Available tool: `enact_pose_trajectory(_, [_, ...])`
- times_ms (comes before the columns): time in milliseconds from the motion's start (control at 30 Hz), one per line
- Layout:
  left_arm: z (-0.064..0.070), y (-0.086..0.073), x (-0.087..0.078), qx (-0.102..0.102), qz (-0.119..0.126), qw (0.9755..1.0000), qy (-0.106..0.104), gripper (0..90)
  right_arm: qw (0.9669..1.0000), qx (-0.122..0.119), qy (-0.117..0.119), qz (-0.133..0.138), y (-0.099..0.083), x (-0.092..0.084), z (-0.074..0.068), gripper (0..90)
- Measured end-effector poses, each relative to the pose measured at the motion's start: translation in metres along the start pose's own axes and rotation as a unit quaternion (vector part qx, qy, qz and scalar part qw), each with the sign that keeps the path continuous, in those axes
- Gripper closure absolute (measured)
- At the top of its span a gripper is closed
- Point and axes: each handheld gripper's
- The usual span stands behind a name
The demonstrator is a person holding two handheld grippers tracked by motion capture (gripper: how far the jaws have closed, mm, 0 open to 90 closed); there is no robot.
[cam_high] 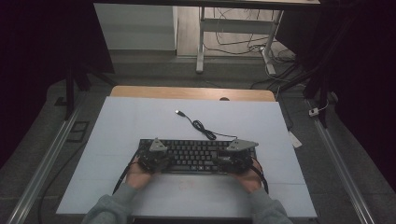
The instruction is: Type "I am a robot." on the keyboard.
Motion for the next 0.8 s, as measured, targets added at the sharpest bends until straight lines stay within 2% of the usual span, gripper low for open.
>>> enact_pose_trajectory(133, [-0.008, 0.000, -0.011, -0.014, 0.015, 0.9998, 0.003, 81.9, 1.0000, -0.001, 0.000, -0.002, 0.000, 0.000, 0.000, 52.8])
enact_pose_trajectory(300, [-0.017, -0.001, -0.024, -0.035, 0.034, 0.9987, 0.013, 62.7, 1.0000, -0.001, 0.000, 0.001, 0.000, 0.001, 0.000, 52.6])
enact_pose_trajectory(433, [-0.023, -0.003, -0.029, -0.048, 0.036, 0.9980, 0.018, 53.0, 1.0000, -0.002, -0.001, -0.002, 0.000, 0.000, 0.000, 52.3])
enact_pose_trajectory(600, [-0.026, -0.004, -0.031, -0.050, 0.037, 0.9977, 0.027, 46.3, 1.0000, -0.003, -0.001, -0.001, 0.000, 0.000, 0.000, 52.1])
enact_pose_trajectory(800, [-0.027, -0.005, -0.032, -0.052, 0.031, 0.9977, 0.030, 42.5, 1.0000, -0.003, -0.001, -0.002, 0.000, 0.001, 0.000, 51.9])
Point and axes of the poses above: each handheld gripper's, and its own axes: x roughly forward along the jaws, y roughly out of its top, z roughly to its right, and after that the axes turned 5 degrees about -x, right-handed
